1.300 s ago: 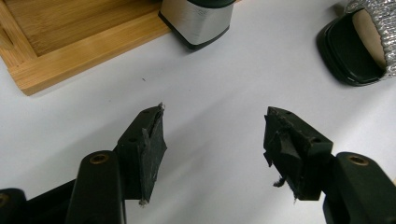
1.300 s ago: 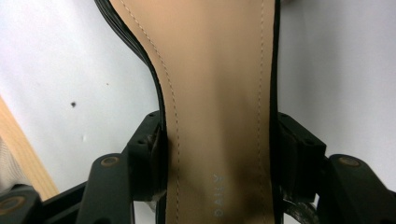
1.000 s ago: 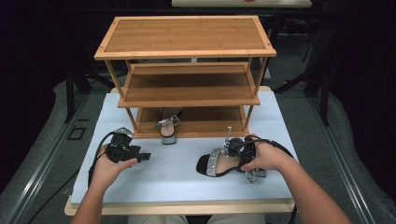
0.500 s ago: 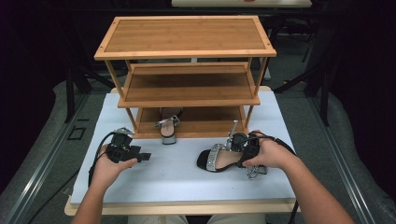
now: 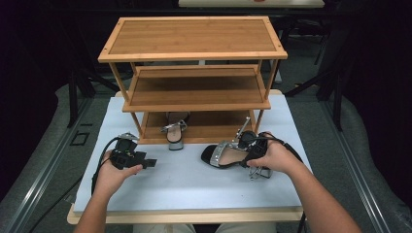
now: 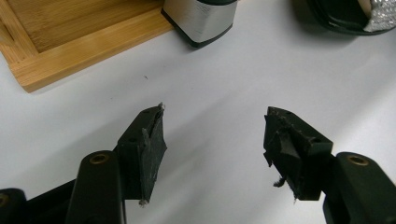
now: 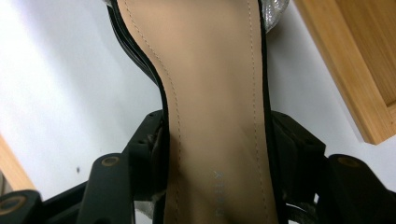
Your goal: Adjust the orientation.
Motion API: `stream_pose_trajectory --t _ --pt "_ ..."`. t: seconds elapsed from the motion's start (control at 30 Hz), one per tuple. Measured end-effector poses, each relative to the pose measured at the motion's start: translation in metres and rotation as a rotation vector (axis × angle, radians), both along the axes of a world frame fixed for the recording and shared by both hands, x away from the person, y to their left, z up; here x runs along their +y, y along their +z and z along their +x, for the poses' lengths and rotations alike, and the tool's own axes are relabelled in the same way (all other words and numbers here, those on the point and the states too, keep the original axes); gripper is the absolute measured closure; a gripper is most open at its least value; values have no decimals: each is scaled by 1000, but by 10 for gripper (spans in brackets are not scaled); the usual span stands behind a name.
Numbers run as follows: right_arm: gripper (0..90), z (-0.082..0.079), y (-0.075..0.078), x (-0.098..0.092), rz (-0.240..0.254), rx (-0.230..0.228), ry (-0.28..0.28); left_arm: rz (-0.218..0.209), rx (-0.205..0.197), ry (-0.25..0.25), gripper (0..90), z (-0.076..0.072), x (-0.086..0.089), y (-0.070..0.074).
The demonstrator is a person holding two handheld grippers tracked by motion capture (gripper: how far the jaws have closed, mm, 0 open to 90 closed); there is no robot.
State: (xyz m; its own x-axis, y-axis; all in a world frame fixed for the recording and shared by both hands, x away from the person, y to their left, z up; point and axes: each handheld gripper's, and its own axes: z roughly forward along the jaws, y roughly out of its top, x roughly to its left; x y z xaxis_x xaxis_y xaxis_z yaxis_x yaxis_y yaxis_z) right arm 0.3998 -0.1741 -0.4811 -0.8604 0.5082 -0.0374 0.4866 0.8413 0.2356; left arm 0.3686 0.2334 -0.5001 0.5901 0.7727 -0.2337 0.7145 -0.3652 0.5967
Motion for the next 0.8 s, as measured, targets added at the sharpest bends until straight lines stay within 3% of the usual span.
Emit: stream_pose_trajectory --t 0.03,0.07,0.17,0.23,0.53,0.67,0.8 --pt "415 0 -2 1 25 -10 -17 0 0 1 382 0 0 0" --pt "415 1 0 3 8 -4 -31 2 -4 1 382 0 1 0" --pt "415 2 -1 9 22 -25 -95 2 -1 0 381 0 2 0" --pt "415 3 1 12 20 -11 -136 1 -3 2 381 0 2 0" --pt "415 12 0 17 95 -52 -337 2 -1 5 381 0 2 0" --pt "415 17 -4 18 102 -75 -417 0 -1 6 382 0 3 -1" --pt "415 23 -10 20 114 -85 -468 0 0 5 382 1 3 -1"
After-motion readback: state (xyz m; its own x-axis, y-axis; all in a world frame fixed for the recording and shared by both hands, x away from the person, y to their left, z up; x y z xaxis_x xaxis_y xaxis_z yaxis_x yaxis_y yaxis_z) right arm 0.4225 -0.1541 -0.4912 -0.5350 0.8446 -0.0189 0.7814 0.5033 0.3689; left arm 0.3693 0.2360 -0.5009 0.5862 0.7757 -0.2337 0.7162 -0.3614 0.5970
